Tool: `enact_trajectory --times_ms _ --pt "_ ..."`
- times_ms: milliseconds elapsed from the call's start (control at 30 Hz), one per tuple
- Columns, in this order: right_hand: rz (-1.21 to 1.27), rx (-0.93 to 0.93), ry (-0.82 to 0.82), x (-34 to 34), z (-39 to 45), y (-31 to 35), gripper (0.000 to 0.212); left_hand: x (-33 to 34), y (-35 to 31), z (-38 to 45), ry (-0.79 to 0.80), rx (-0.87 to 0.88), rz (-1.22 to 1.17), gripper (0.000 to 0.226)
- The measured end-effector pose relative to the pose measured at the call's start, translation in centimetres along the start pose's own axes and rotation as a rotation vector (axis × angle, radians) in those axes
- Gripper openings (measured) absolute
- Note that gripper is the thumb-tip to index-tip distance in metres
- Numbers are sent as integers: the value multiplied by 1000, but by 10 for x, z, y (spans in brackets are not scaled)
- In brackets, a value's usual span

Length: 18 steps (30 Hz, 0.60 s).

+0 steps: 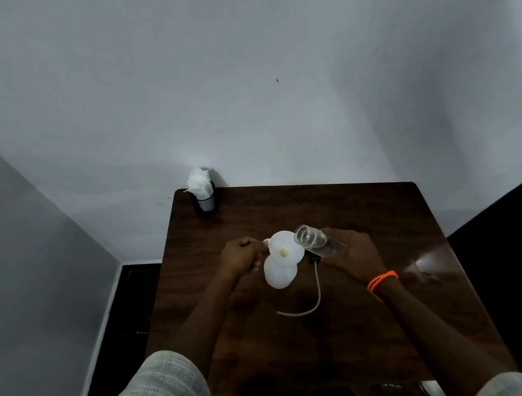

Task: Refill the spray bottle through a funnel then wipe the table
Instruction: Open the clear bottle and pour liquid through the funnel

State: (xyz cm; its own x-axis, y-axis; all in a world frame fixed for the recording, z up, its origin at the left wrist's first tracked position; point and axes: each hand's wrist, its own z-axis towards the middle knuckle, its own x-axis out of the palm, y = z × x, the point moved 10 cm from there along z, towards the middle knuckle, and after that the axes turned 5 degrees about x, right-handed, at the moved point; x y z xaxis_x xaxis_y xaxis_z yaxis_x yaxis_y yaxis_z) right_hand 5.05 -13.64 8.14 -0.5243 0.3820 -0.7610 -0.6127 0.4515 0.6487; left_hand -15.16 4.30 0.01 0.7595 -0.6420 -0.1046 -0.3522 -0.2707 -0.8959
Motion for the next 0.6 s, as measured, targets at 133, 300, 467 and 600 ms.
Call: enact_trajectory --times_ms 133,300,467,600 --pt "-20 -35 -11 -3 -2 10 53 2 4 -2 12 -33 -62 12" --pt "-50 -57 -18 -3 -1 11 54 5 8 -3 22 -48 -94 17" --pt "-193 -94 -15 0 3 12 62 6 8 -5 24 -49 -103 17" --pt "-283 -69 -15 5 6 6 66 7 10 -3 19 -68 -131 16"
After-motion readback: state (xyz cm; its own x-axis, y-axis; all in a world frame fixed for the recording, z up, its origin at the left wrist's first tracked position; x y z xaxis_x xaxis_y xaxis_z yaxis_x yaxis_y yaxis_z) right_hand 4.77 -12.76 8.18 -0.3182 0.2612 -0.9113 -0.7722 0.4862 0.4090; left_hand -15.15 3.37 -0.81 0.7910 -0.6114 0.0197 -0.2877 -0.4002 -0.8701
